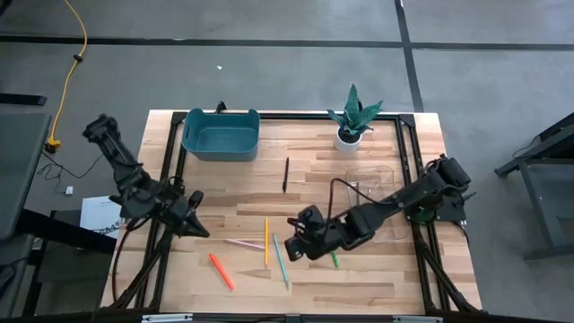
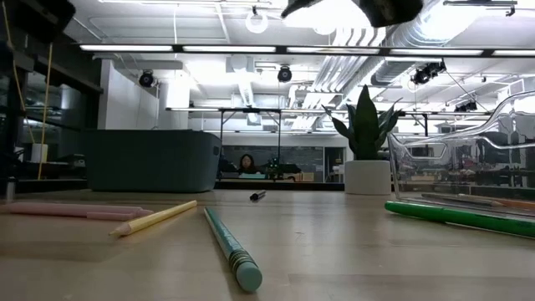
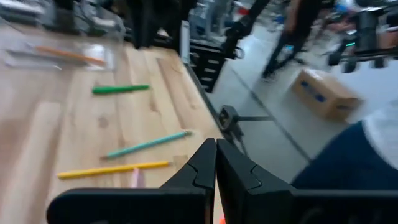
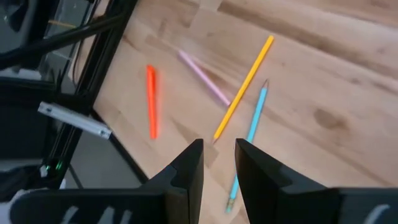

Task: Sort pens & pencils
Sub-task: Put the yellow pencil into the transparent bin

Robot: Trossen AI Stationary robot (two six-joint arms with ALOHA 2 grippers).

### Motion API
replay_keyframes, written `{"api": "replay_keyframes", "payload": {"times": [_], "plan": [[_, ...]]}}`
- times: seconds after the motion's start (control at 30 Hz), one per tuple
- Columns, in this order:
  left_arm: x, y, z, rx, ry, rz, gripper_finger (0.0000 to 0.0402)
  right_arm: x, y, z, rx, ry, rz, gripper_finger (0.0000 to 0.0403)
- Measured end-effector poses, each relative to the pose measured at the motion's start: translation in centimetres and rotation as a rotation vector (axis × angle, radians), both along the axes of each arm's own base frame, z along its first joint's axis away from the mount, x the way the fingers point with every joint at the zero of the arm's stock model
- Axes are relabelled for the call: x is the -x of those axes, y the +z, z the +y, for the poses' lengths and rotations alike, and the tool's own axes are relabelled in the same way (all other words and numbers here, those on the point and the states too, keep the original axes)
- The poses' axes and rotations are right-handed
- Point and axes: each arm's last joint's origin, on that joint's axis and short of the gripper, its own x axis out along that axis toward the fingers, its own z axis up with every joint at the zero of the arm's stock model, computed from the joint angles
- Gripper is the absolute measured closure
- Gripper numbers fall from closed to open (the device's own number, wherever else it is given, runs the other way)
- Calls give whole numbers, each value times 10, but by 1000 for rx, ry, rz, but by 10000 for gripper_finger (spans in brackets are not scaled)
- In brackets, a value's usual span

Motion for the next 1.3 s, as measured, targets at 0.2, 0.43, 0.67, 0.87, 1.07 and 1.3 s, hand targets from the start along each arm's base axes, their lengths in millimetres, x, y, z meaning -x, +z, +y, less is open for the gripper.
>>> {"api": "replay_keyframes", "payload": {"times": [0.2, 0.43, 0.67, 0.87, 1.07, 1.3], "plan": [[-7, 39, -19, -168, 82, -29, 401, 5, 2, 13, -9, 33, -21, 322], [-27, 40, -57, -293, 52, 147, 401, 5, 2, 15, -15, 34, -20, 322], [-42, 29, -86, -232, 59, 283, 401, 6, 1, 16, -62, 51, -2, 325], [-47, 25, -92, -188, 86, 319, 401, -1, -10, 21, -89, 78, 23, 325], [-46, 24, -90, -168, 115, 336, 401, -12, -23, 27, -105, 100, -1, 326], [-47, 25, -90, -103, 152, 339, 401, -17, -20, 20, -29, 102, -53, 326]]}}
